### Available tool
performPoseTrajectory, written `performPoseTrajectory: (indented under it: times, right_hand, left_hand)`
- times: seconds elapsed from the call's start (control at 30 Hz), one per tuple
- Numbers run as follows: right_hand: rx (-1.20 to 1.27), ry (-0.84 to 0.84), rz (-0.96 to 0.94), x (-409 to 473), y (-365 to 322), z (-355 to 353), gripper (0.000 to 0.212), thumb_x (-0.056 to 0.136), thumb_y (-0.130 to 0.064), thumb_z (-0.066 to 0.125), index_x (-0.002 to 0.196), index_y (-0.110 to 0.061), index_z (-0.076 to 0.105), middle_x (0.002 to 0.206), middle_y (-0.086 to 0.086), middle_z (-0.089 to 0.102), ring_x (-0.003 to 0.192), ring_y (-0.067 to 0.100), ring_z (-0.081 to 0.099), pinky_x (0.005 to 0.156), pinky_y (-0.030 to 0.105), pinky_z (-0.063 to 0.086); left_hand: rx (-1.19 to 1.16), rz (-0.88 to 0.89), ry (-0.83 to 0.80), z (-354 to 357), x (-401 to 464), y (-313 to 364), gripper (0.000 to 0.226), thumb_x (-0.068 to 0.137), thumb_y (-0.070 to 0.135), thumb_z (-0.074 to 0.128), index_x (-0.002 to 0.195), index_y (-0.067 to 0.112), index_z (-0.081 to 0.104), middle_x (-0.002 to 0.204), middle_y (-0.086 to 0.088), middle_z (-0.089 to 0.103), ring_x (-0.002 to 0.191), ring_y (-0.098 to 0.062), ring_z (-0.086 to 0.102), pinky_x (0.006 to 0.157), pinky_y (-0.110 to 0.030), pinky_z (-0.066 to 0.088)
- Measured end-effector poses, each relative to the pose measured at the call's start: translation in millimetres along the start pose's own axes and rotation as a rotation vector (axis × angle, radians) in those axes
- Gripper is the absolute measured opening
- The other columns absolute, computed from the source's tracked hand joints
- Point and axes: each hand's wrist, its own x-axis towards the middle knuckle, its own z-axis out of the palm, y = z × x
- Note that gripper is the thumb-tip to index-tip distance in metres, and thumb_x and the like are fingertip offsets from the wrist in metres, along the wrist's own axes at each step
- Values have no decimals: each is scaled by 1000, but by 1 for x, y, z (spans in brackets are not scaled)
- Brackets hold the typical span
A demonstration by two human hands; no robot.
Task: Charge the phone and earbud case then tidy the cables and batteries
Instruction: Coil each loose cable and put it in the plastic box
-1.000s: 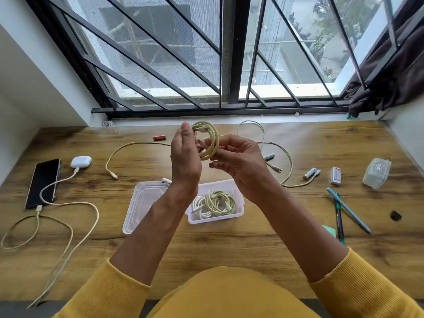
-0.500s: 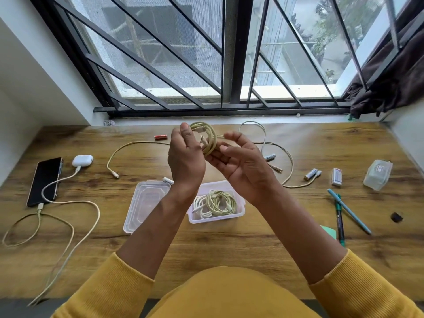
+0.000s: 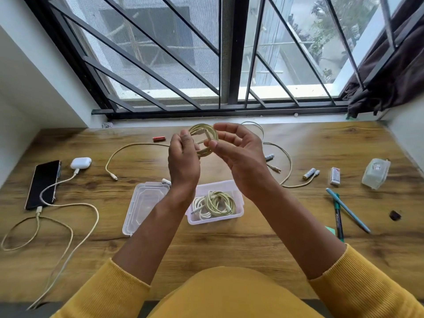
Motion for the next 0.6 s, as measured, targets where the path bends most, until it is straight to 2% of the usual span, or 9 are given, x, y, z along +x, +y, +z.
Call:
performPoseTrajectory:
  times: [0.1, 0.23, 0.3, 0.43, 0.6]
  right_hand:
    - [1, -8, -24, 3, -4, -4, 40, 84, 3, 79, 122, -1, 67, 110, 24, 73, 102, 35, 72, 102, 45, 58]
    - [38, 17, -3, 6, -7, -7, 41, 85, 6, 78, 124, 3, 64, 108, 23, 74, 104, 36, 71, 107, 50, 53]
    - [66, 14, 21, 7, -8, -10, 41, 83, 3, 78, 122, 3, 64, 104, 20, 75, 100, 33, 72, 102, 45, 56]
    - [76, 2, 61, 7, -7, -17, 26, 95, 9, 65, 119, -1, 66, 104, 19, 74, 95, 27, 72, 92, 40, 61]
    - [86, 127, 67, 6, -1, -21, 18, 99, 6, 62, 115, -4, 63, 103, 23, 73, 91, 29, 73, 83, 38, 62]
  left_hand:
    - [-150, -57, -102, -7, 1, 4, 34, 113, 39, 44, 91, 19, 59, 79, 2, 65, 68, -10, 62, 67, -35, 54]
    - [-207, -101, -207, -17, 2, 7, 28, 108, 38, 55, 95, 17, 68, 79, 4, 70, 71, -9, 63, 69, -30, 55]
    - [-227, -101, -233, -21, 4, 5, 24, 107, 36, 58, 102, 17, 72, 82, 5, 72, 74, -10, 64, 71, -31, 56]
    - [-239, -94, -269, -25, 7, 1, 23, 104, 30, 66, 106, 10, 79, 87, 2, 74, 75, -9, 63, 71, -28, 56]
    - [-218, -89, -347, -28, 10, -5, 22, 98, 32, 74, 105, 13, 82, 87, 3, 72, 79, -9, 62, 71, -28, 56]
